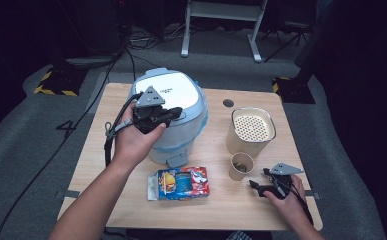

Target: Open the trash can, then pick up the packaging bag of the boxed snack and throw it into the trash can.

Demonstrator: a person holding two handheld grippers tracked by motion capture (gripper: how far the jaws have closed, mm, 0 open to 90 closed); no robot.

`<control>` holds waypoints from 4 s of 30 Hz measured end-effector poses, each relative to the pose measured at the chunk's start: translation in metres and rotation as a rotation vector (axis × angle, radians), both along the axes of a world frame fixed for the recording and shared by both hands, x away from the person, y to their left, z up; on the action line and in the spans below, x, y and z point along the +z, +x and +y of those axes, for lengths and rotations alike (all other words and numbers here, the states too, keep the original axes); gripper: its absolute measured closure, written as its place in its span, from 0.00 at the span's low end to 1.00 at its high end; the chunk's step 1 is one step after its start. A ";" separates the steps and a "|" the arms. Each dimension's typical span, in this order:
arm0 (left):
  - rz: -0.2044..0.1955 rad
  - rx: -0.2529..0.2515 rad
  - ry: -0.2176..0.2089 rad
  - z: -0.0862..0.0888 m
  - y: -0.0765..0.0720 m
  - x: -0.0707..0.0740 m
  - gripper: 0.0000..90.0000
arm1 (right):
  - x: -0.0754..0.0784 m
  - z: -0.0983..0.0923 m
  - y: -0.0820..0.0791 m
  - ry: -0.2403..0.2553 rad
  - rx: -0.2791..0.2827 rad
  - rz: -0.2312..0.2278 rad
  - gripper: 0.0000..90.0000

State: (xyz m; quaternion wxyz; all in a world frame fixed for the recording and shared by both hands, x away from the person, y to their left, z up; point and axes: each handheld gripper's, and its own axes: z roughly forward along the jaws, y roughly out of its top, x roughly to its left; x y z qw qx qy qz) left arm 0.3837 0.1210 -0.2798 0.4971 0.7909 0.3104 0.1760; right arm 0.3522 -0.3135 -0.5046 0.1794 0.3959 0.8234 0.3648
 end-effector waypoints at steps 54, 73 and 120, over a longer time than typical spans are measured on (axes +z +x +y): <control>-0.062 -0.062 -0.027 -0.012 -0.005 -0.007 0.74 | 0.000 0.001 0.001 0.000 -0.002 0.001 0.23; -0.034 -0.112 0.018 0.000 -0.049 -0.040 0.46 | 0.000 0.001 0.002 0.001 -0.004 0.000 0.23; 0.378 -0.190 0.133 -0.017 -0.027 -0.186 0.54 | 0.000 0.001 0.002 0.002 -0.003 0.001 0.23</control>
